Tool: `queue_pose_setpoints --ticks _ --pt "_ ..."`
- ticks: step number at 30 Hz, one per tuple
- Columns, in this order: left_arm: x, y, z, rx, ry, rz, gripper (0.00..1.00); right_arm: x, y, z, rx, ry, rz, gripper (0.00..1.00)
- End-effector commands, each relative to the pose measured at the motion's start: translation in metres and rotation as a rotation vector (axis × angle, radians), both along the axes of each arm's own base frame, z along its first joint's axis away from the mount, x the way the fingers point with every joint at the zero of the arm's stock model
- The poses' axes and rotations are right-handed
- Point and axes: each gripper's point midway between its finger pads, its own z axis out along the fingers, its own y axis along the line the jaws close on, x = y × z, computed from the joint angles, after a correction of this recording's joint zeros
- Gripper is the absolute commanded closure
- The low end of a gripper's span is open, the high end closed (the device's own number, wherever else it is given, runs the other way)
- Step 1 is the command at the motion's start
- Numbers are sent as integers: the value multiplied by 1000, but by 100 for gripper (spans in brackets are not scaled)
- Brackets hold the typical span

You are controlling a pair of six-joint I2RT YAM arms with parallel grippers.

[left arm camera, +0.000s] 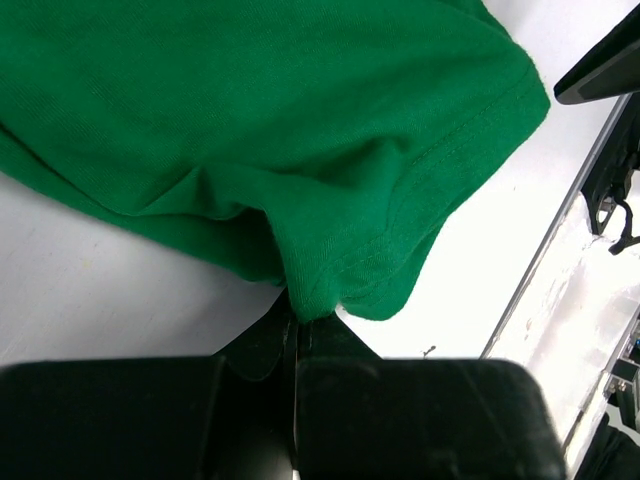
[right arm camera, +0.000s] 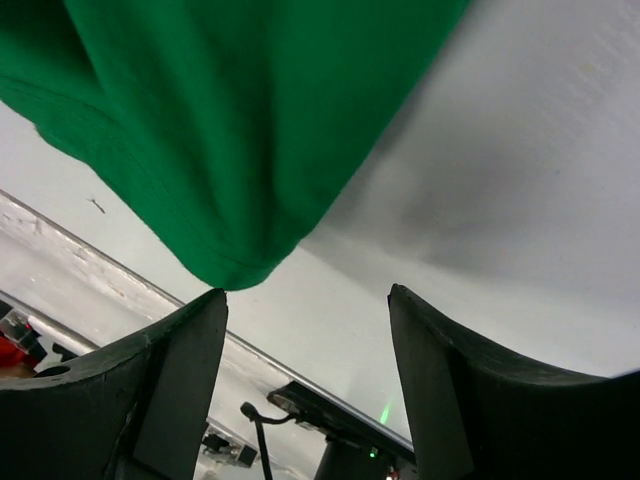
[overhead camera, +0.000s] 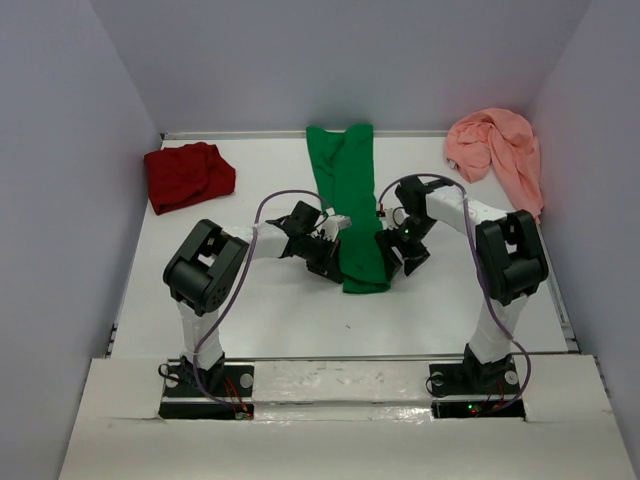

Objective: Fold and stack the t-shirts
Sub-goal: Grab the bottom of the folded rectangular tshirt with both arms

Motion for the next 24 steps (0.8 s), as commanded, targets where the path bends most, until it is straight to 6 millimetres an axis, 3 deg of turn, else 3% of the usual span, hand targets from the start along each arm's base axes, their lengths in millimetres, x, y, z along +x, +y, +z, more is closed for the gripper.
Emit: queue_pose_setpoints --ticks 1,6,14,19,24 --pt "-4 17 -19 84 -1 18 100 24 18 26 111 -134 -28 28" --pt "-5 15 -16 68 3 9 100 24 27 36 173 -149 -40 28" --pt "-14 8 -18 29 55 -34 100 7 35 14 215 -20 -44 28" --pt "-17 6 -24 44 71 -45 100 -19 23 -20 137 173 -29 28" --pt "-18 4 -25 45 73 -51 100 -28 25 -24 159 215 -29 28"
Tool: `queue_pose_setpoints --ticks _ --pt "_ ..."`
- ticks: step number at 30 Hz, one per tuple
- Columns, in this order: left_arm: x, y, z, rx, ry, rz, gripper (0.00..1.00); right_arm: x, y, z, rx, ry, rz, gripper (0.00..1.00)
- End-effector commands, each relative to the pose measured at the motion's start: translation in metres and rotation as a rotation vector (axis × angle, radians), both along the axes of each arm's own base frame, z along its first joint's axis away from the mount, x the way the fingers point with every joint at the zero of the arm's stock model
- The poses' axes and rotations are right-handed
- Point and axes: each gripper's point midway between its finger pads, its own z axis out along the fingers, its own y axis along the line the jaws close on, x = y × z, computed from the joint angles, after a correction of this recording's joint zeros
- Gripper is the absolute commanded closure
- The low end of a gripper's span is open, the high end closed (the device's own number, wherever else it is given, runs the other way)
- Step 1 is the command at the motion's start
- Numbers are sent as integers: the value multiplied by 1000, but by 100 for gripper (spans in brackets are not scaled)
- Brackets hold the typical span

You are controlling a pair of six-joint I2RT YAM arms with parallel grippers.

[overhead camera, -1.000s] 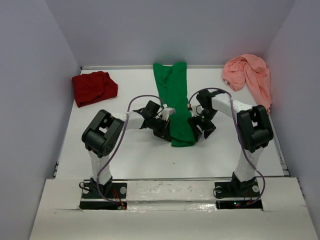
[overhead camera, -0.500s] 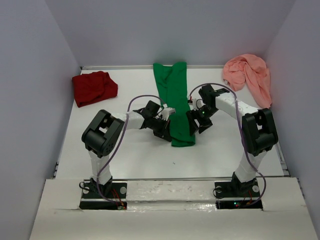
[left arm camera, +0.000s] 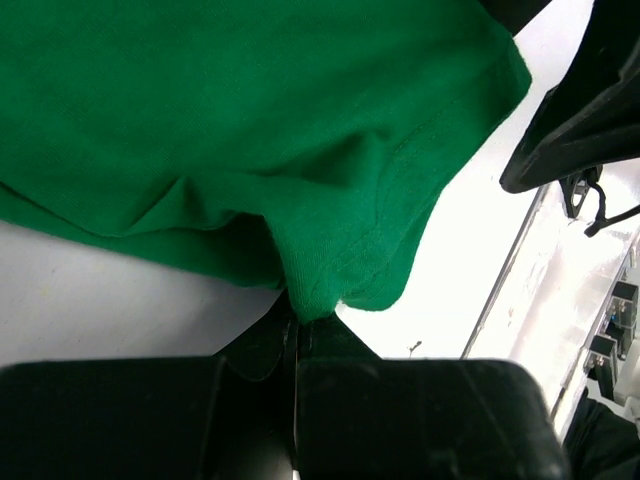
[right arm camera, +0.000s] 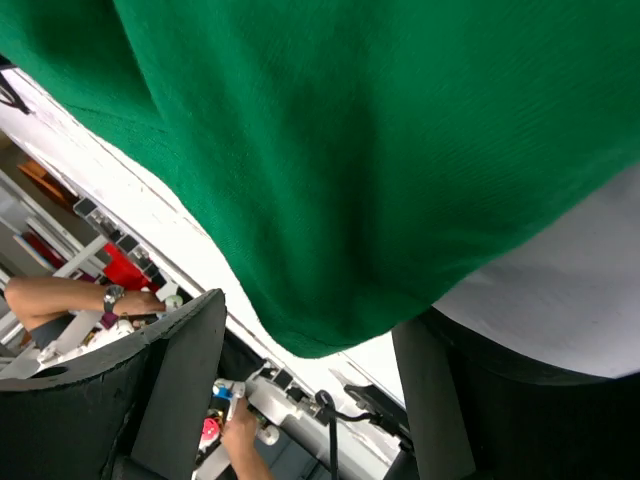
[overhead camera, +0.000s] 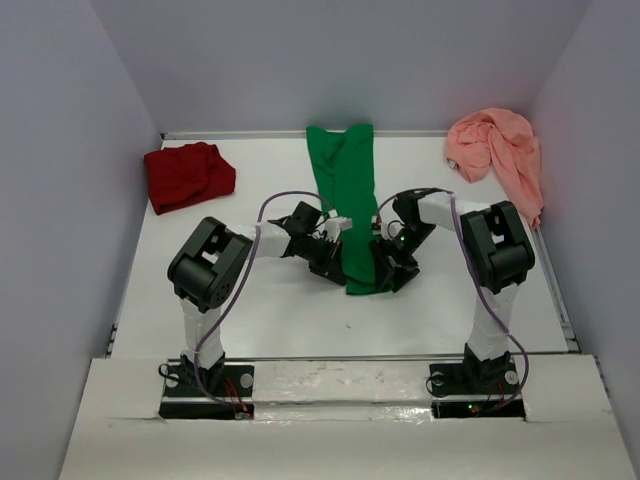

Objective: Fold and stack the t-shirts
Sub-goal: Grab the bottom of the folded rectangular tshirt with both arms

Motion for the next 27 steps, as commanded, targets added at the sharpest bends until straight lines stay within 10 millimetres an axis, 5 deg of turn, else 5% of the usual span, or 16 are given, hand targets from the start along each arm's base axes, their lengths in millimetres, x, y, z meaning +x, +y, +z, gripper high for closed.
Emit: queue_pose_setpoints --ticks 1,4,5,7,8,16,27 --pt "-11 9 -24 92 26 -12 100 -2 -3 -3 7 -8 28 28" --pt "-11 9 -25 92 26 -15 100 0 0 4 25 -28 27 38" --pt "-12 9 -25 93 28 -17 100 1 0 6 26 -33 27 48" --pt "-11 8 -25 88 28 -20 100 1 0 6 26 -31 27 94" --pt "-11 8 -25 90 28 -19 100 1 0 7 31 -34 30 100" --pt "-6 8 -19 89 -4 -14 100 20 -1 16 30 -187 34 100" --pt "28 15 15 36 -88 53 100 50 13 33 90 -309 23 100"
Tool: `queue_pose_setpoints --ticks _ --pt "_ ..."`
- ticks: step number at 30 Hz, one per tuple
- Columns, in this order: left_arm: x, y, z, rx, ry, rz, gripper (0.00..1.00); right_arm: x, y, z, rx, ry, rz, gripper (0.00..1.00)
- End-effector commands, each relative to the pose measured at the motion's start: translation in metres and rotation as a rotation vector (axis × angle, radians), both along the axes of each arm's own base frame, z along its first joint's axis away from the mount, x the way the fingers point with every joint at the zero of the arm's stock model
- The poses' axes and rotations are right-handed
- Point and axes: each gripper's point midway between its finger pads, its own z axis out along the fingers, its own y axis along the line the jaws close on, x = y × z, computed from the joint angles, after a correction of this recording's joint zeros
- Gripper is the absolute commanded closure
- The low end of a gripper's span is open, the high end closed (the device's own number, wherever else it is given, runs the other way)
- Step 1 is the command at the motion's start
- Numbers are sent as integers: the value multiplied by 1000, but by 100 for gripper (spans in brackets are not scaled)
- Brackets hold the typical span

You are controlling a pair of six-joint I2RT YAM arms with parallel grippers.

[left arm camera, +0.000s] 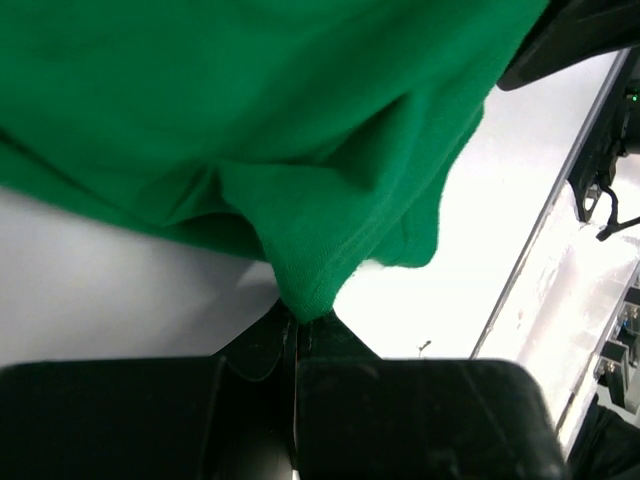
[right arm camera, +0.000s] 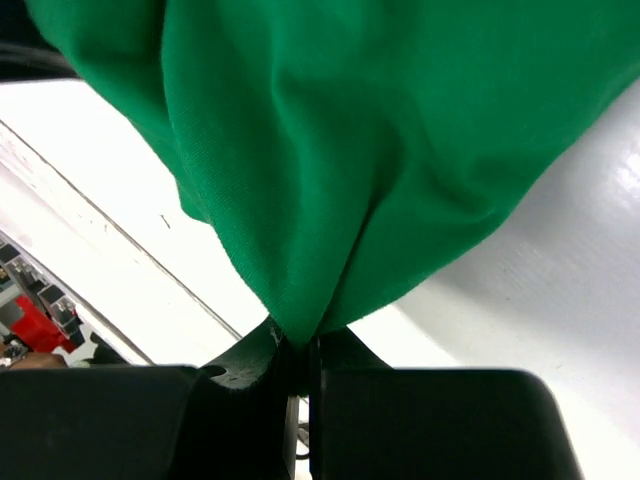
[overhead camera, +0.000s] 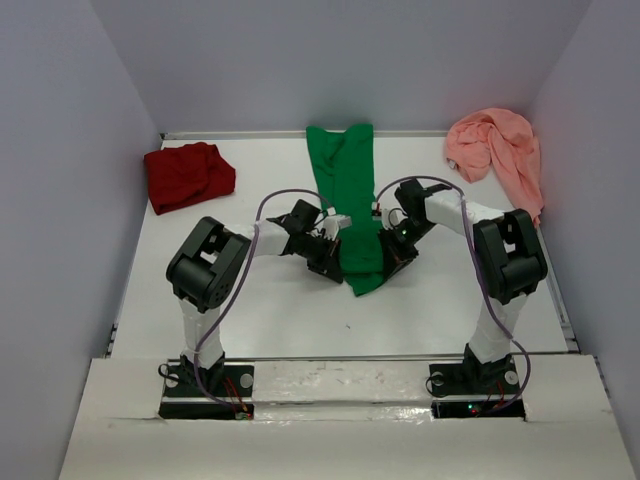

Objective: Fold and stack the t-shirts
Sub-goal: Grab the bottom of the folded rectangular tshirt with both arms

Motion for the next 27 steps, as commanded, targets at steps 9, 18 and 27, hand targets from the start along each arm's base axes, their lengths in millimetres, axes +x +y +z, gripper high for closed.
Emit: queue_pose_setpoints --ticks 9,18,27 --pt "31 16 45 -50 -100 42 100 39 20 22 88 -120 -6 100" --pt "11 4 54 -151 -14 -57 100 24 -2 2 -66 -11 -19 100" --pt "-44 -21 74 -271 80 -303 100 16 -35 0 -255 3 -13 100"
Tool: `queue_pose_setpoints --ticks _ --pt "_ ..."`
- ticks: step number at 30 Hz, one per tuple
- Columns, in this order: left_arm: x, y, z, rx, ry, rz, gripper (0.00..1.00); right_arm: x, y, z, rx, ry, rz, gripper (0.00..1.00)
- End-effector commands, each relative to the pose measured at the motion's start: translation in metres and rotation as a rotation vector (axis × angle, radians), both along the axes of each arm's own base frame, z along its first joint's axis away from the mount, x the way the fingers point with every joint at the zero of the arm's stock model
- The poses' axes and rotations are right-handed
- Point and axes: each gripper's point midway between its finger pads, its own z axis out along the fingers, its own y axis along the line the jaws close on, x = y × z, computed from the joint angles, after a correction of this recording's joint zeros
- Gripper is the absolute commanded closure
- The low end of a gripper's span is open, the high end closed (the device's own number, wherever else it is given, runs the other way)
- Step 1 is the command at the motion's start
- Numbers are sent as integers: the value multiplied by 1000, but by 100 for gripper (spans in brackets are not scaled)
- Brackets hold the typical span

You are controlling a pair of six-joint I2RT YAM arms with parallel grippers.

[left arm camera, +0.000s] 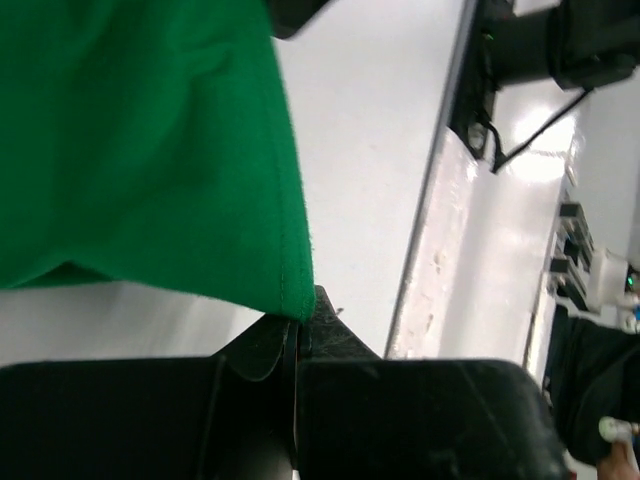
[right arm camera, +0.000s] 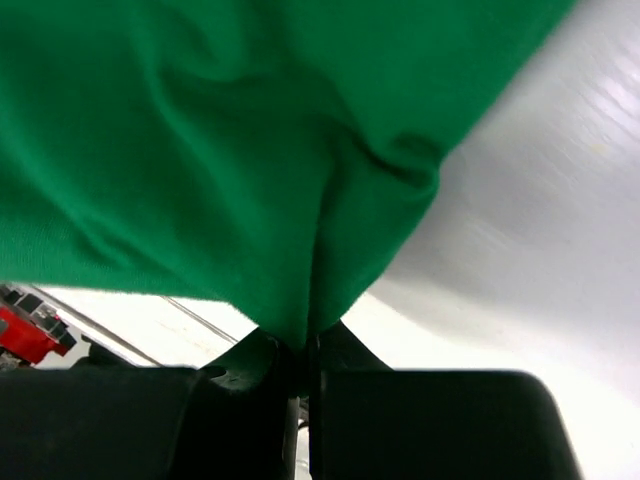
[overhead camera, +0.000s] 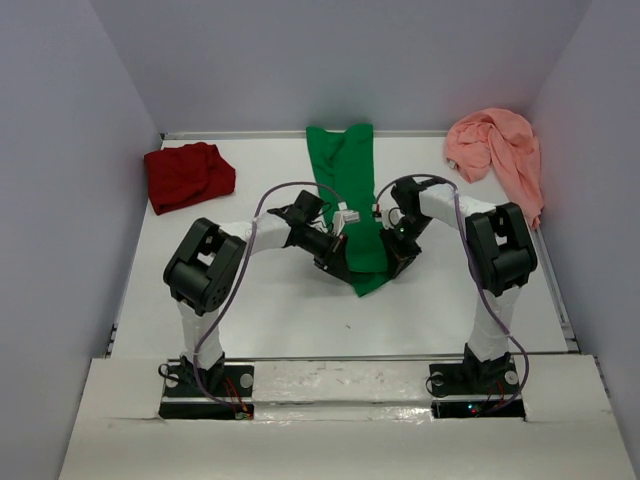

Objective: Fold and stack the t-shirts
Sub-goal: Grab the bottom of the folded rectangular tshirt with both arms

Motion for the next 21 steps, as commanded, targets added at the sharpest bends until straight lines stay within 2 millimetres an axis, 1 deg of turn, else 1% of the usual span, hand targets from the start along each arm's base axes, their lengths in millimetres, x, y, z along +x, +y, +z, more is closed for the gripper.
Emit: queue_pose_setpoints --ticks 1,2,4,5,6,7,8,9,10,11,12,13,14,15,16,17,18,19,21 --pt "-32 -9 24 -99 59 -153 100 9 -22 12 -120 -45 -10 100" --pt "-39 -10 29 -123 79 -180 100 11 -23 14 -127 -53 -11 100" --pt "-51 -14 29 -144 74 -239 100 21 -30 17 -146 -79 -38 100" --pt "-61 -12 31 -144 109 -268 100 24 -30 20 -144 -91 -41 100" --pt "-67 -11 30 -142 118 -294 100 28 -32 22 -146 -99 -55 92" --pt "-77 -12 29 -125 151 -323 100 36 -34 26 -139 -122 -69 75" --pt "-81 -12 28 -146 131 -360 100 40 -32 32 -130 -145 -77 61" --pt "-84 -11 28 -148 134 -375 100 47 -34 36 -127 -166 -93 51" --pt "-85 -11 28 -150 139 -382 97 51 -34 40 -127 -185 -97 47" --pt "-86 -12 26 -150 143 -385 93 54 -34 43 -125 -201 -99 37" --pt "-86 -12 25 -144 143 -385 88 59 -32 49 -117 -219 -100 36" --pt "-86 -11 21 -135 146 -381 70 60 -33 51 -108 -216 -109 36" --pt "-85 -10 18 -124 141 -379 58 60 -32 53 -101 -213 -106 36" --pt "-84 -10 15 -112 145 -371 48 59 -30 54 -91 -200 -105 35" --pt "-86 -8 9 -89 160 -358 32 59 -29 54 -87 -196 -108 35" --pt "-81 -11 4 -85 140 -344 26 59 -28 53 -84 -195 -105 35" --pt "-81 -10 1 -70 142 -338 19 58 -29 52 -86 -189 -103 35" --pt "-81 -9 -3 -60 144 -336 14 58 -29 51 -88 -187 -103 35" --pt "-80 -9 -6 -40 146 -329 11 59 -29 53 -85 -198 -98 35"
